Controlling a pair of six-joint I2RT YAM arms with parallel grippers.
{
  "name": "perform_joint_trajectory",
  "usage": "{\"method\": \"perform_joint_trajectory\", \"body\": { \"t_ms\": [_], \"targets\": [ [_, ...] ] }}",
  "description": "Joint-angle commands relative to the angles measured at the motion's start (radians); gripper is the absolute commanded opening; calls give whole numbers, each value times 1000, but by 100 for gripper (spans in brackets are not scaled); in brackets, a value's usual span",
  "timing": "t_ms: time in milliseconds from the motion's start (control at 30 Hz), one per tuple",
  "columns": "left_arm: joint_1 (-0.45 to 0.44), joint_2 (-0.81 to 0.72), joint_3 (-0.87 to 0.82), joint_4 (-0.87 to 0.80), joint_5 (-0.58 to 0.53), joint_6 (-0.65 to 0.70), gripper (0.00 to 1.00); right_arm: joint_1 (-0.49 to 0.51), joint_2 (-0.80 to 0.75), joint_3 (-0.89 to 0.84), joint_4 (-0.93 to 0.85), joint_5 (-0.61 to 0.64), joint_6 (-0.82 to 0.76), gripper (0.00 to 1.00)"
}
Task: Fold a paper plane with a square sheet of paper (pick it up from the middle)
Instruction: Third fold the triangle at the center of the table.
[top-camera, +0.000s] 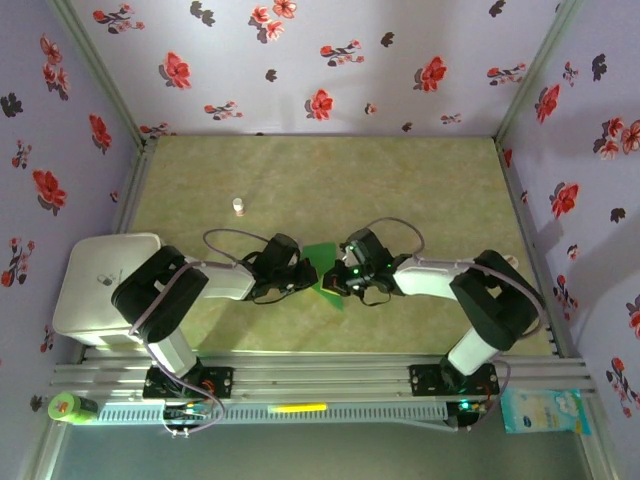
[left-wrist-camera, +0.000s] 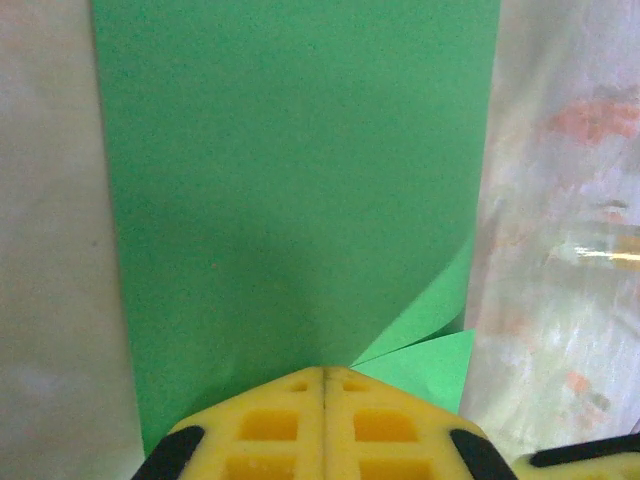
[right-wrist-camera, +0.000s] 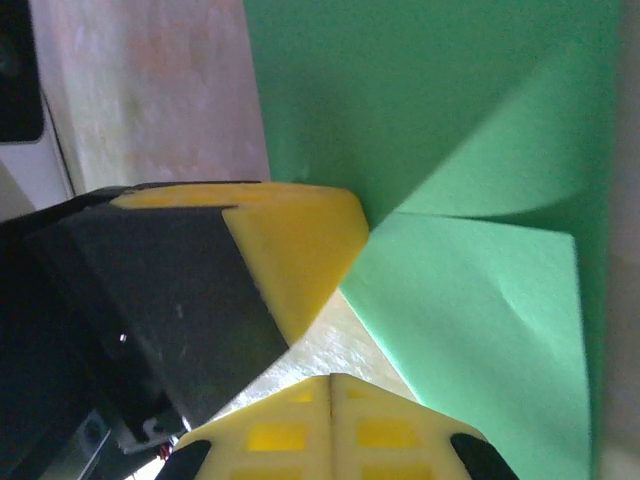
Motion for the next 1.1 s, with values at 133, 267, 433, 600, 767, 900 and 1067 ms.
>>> {"method": "perform_joint_trajectory", "body": {
  "t_ms": [133,267,433,600,767,900,1067],
  "targets": [
    [3,32,-27,-70,-26,1,0,19,62,35,-49,67,-9,0],
    [4,34,-27,-68,-25,2,0,19,81,12,-42,70,-10,0],
    [7,32,-25,-70,-23,3,0,18,53,-48,-58,84,-13,0],
    [11,27,-27,-76,-23,5,0,22,-24,-51,-70,77,-19,0],
    [12,26,-25,-78,-24,3,0,28,-8,-17,-39,47,-16,0],
    [12,29,-25,-78,-22,1,0,35,56,3,12,38,7,0],
    [11,23,-27,-85,-20,2,0,48,92,34,42,32,24,0]
  ]
}}
